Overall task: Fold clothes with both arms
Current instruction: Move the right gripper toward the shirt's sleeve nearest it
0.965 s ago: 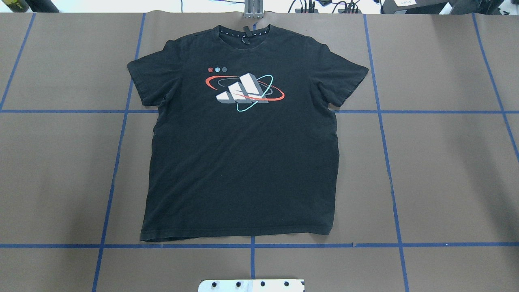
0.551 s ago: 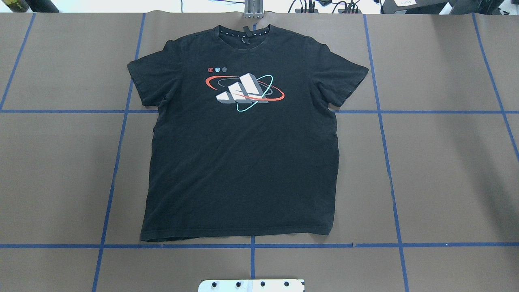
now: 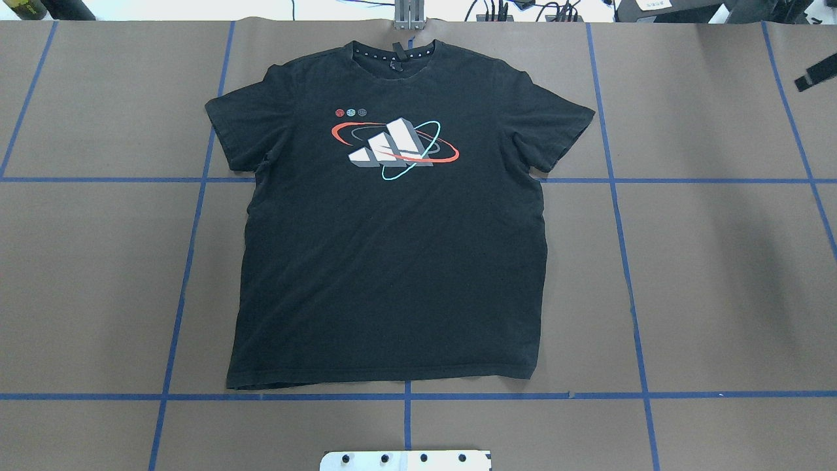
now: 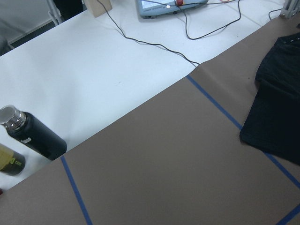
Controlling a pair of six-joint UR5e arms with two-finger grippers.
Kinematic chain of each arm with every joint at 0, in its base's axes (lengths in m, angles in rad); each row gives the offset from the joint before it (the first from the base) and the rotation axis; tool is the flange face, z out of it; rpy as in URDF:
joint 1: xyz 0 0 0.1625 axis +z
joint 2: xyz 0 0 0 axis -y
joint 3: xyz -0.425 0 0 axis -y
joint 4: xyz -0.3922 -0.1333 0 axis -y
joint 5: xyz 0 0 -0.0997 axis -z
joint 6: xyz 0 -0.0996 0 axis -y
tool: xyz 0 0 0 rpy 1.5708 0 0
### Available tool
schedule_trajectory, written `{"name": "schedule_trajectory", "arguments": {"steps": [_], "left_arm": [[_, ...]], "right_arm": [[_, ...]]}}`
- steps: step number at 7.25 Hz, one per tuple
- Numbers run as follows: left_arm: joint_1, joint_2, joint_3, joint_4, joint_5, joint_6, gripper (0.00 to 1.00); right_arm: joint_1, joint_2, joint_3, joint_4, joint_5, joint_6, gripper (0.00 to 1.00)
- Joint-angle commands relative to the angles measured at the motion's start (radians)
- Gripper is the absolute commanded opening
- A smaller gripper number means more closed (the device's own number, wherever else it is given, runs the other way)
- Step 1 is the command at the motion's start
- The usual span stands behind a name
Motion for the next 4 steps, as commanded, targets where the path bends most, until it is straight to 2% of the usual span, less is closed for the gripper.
{"name": "schedule_trajectory", "arguments": {"steps": [1, 2, 3, 4], "left_arm": [[0.099, -0.015, 0.008, -0.063, 0.005, -0.082, 1.0], [0.104, -0.015, 0.003, -0.064, 0.005, -0.097, 1.0], [0.104, -0.013, 0.002, -0.064, 0.004, -0.108, 1.0], [0.105, -0.013, 0.002, -0.064, 0.004, -0.108, 1.0]], "right_arm": [[-0.166, 0.132, -0.016, 0.002, -0.082, 0.308, 1.0], [-0.224, 0.192, -0.031, 0.002, -0.136, 0.421, 1.0], [-0.267, 0.196, -0.063, 0.106, -0.17, 0.52, 1.0], [-0.301, 0.199, -0.171, 0.305, -0.178, 0.63, 0.99]]}}
